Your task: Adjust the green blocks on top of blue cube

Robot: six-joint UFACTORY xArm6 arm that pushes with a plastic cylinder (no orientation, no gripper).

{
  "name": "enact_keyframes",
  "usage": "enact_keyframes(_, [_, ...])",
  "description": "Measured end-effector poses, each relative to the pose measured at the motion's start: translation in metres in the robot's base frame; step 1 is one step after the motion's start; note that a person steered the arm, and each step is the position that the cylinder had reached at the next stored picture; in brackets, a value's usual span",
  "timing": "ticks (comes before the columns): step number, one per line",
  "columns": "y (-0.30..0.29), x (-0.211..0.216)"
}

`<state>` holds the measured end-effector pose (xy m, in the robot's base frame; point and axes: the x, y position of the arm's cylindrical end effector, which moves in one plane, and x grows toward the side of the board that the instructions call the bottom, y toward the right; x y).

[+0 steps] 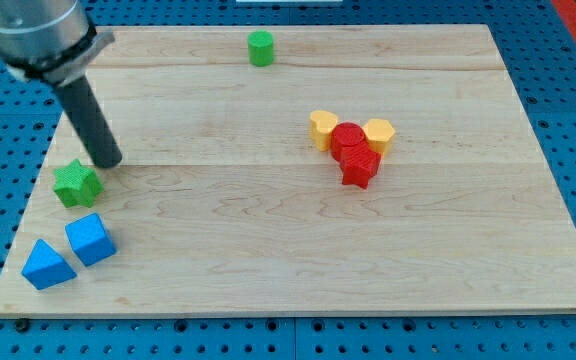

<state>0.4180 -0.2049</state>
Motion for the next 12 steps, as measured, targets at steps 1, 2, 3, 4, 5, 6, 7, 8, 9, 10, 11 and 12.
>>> enact_keyframes(1, [0.063, -0.061])
enact_keyframes(2, [0.166, -0.101])
enact_keyframes(3, [0.229, -0.166])
enact_keyframes(4, [0.247, -0.219])
enact_keyframes(5, [0.158, -0.207])
enact_keyframes(6, [0.151, -0.14])
enact_keyframes(7, [0.124, -0.103])
enact_keyframes(8, [0.138, -0.074])
enact_keyframes(9, [0.128, -0.05])
enact_keyframes(10, [0.065, -0.004])
enact_keyframes(11, [0.072, -0.019])
enact_keyframes(12, [0.071, -0.034])
